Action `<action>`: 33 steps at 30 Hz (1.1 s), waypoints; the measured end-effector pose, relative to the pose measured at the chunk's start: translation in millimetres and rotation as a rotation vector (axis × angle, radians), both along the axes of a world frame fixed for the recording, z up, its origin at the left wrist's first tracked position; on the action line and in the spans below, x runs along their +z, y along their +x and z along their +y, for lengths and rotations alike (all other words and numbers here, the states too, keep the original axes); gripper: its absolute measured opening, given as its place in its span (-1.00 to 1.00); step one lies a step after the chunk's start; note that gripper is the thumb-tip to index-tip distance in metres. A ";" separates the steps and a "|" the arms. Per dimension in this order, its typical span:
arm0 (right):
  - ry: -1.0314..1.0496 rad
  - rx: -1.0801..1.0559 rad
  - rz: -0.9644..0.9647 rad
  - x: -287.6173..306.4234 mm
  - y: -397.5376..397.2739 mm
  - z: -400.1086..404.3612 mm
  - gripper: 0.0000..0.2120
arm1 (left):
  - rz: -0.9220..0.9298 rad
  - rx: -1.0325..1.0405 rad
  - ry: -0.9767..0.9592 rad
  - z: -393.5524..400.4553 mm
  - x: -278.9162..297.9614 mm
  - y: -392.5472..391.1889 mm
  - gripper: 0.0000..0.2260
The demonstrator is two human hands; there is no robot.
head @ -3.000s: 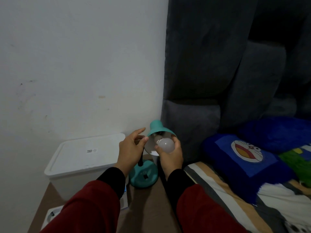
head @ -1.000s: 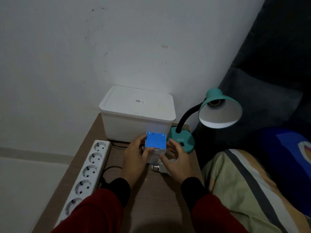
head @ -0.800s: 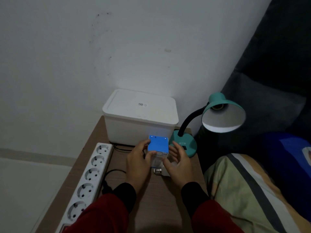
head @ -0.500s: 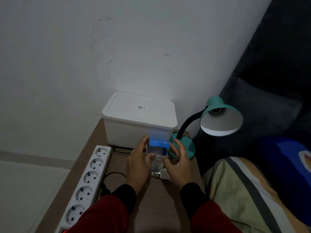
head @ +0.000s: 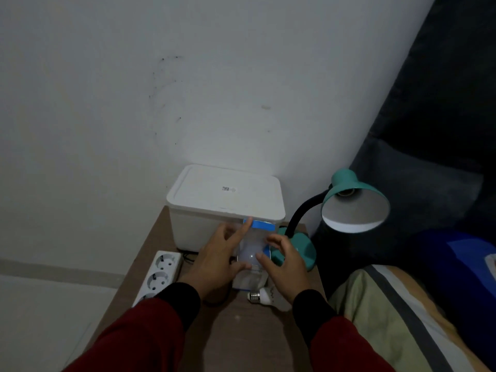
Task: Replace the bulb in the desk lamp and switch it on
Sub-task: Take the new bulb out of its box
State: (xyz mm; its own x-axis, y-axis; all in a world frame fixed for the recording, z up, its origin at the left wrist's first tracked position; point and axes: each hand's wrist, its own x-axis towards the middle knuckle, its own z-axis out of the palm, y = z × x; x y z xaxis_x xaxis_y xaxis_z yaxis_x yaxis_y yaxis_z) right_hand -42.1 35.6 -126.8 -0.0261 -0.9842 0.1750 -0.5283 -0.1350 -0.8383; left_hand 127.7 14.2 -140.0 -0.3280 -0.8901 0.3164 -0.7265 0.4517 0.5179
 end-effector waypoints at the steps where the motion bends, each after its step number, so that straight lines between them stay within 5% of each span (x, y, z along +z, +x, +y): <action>1: 0.018 -0.002 0.025 -1.1 -0.9 -2.8 -0.61 | -0.035 0.003 0.036 -3.0 0.5 2.1 -0.12; 9: 0.145 0.053 0.206 -0.1 0.7 -24.1 -0.46 | -0.236 0.009 0.077 -12.6 2.0 5.8 -0.13; 17: 0.190 0.075 0.291 8.4 4.3 -35.7 -0.48 | -0.221 0.017 0.093 -11.4 -1.0 3.7 -0.12; 33: 0.002 -0.068 -0.220 5.7 0.0 0.7 -0.55 | -0.204 0.057 0.103 -6.5 2.2 0.8 -0.09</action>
